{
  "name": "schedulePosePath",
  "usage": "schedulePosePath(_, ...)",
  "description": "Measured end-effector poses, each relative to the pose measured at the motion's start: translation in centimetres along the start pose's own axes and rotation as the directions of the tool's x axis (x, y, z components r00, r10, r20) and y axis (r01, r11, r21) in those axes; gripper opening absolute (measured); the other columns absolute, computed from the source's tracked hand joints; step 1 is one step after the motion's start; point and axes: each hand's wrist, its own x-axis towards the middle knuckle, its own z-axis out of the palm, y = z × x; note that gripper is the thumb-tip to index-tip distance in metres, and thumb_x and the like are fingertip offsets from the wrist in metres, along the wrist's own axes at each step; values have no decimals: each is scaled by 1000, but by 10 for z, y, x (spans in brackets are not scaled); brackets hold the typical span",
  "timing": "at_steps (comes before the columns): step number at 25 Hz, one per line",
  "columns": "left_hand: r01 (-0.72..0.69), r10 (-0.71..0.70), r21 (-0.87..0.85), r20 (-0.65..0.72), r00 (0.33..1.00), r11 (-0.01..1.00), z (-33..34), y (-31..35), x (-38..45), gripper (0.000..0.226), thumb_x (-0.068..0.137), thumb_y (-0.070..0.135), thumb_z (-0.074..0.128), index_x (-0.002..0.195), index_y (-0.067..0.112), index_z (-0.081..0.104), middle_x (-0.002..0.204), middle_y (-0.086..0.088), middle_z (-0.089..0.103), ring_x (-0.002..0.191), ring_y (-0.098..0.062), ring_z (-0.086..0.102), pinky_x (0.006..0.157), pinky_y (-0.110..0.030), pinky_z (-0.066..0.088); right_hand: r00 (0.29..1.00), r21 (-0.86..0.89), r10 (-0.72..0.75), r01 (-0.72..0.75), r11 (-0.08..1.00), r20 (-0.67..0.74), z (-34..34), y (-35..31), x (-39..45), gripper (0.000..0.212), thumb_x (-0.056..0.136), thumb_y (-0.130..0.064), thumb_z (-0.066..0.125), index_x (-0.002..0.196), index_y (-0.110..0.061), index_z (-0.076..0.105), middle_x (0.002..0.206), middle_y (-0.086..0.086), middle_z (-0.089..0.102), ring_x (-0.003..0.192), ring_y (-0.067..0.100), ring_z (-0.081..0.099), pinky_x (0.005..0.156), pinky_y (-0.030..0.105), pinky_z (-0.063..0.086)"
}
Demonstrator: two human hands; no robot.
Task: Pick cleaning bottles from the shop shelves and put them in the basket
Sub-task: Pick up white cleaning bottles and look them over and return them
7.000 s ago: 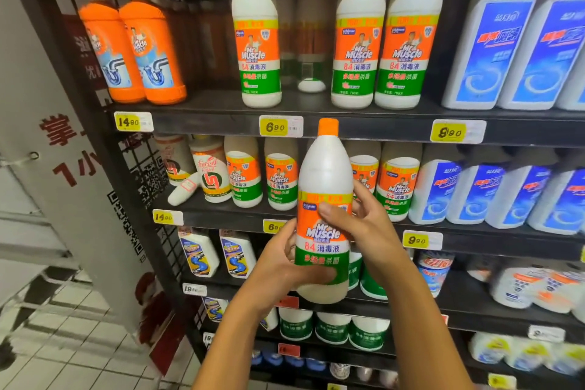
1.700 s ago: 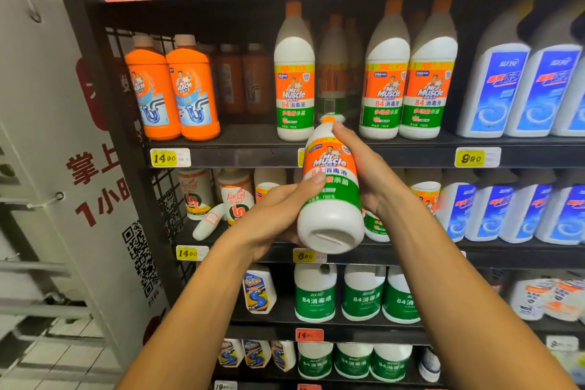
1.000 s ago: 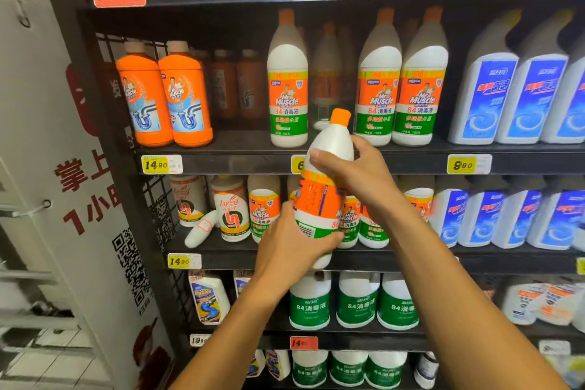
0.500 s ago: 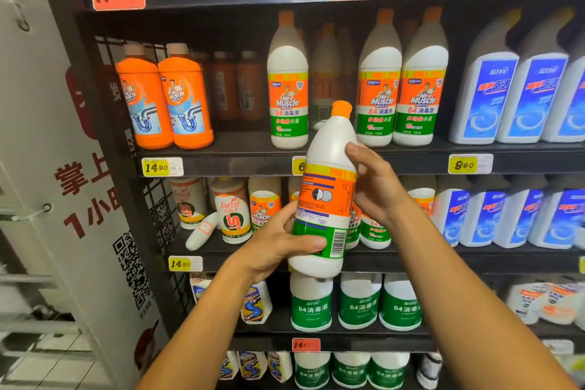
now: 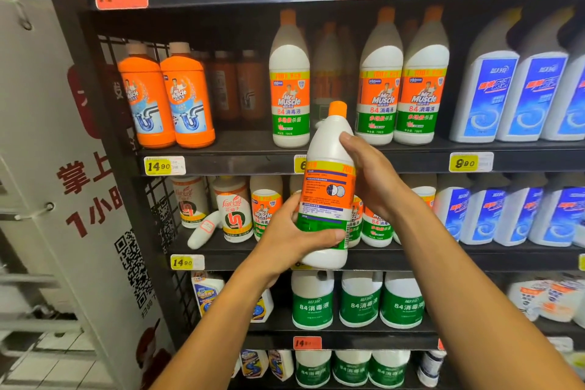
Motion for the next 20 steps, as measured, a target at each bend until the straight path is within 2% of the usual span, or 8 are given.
schedulePosePath(4,70,-48,-226,100,994,972,-6,-2,0,71,58,18,88,123,18,59,111,-4,75,102,-21,71,81,-29,57,999,-56,-14,16,998,41,-4,-6,1,46,93,-50,58,130,-22,59,122,12,69,115,34,65,104,57,47)
schedulePosePath(7,227,-80,-488,304,949,843,-10,-9,3,103,48,27,96,136,3,50,124,-25,62,108,-39,63,96,-52,52,987,150,48,-72,986,155,-7,-14,1,68,90,-46,57,145,-9,45,131,21,59,121,40,57,104,52,43)
schedulePosePath(9,299,-5,-559,466,885,773,-9,-9,3,97,55,30,93,137,2,51,126,-28,60,109,-42,63,99,-56,47,964,343,63,-152,927,258,0,-19,-3,71,88,-34,61,147,-2,41,136,23,55,122,37,55,103,49,45)
schedulePosePath(11,307,41,-552,529,847,775,-9,-7,5,78,63,29,89,133,7,59,125,-21,65,113,-37,64,102,-55,46,965,407,32,-140,903,261,1,-20,-4,63,83,-25,65,139,0,50,130,20,61,118,35,59,104,50,45)
schedulePosePath(13,305,14,-515,526,850,801,-14,-4,5,65,68,29,86,128,13,65,125,-13,68,117,-29,64,102,-47,49,980,292,-15,-45,955,201,2,-28,-5,46,83,-32,62,122,-7,63,112,12,71,105,30,67,101,49,47)
schedulePosePath(15,289,-58,-432,473,879,854,-21,3,5,65,69,28,84,129,15,63,127,-9,67,119,-25,63,100,-40,50,992,32,-51,48,998,118,3,-42,-8,38,85,-34,66,117,-15,68,106,6,74,99,27,70,91,48,52)
schedulePosePath(18,148,-112,-136,243,964,980,-15,14,9,72,68,29,80,134,23,51,128,-1,67,120,-20,62,95,-32,53,976,-321,-213,189,928,-39,14,-54,-13,40,79,-38,80,115,-25,68,100,-9,75,85,7,73,61,22,57)
schedulePosePath(20,57,-56,-9,77,995,998,1,16,13,70,63,31,86,125,33,54,119,10,71,111,-11,67,89,-25,55,935,-430,-326,239,871,-141,21,-52,-10,45,75,-39,84,113,-25,66,102,-9,71,87,8,70,65,22,57)
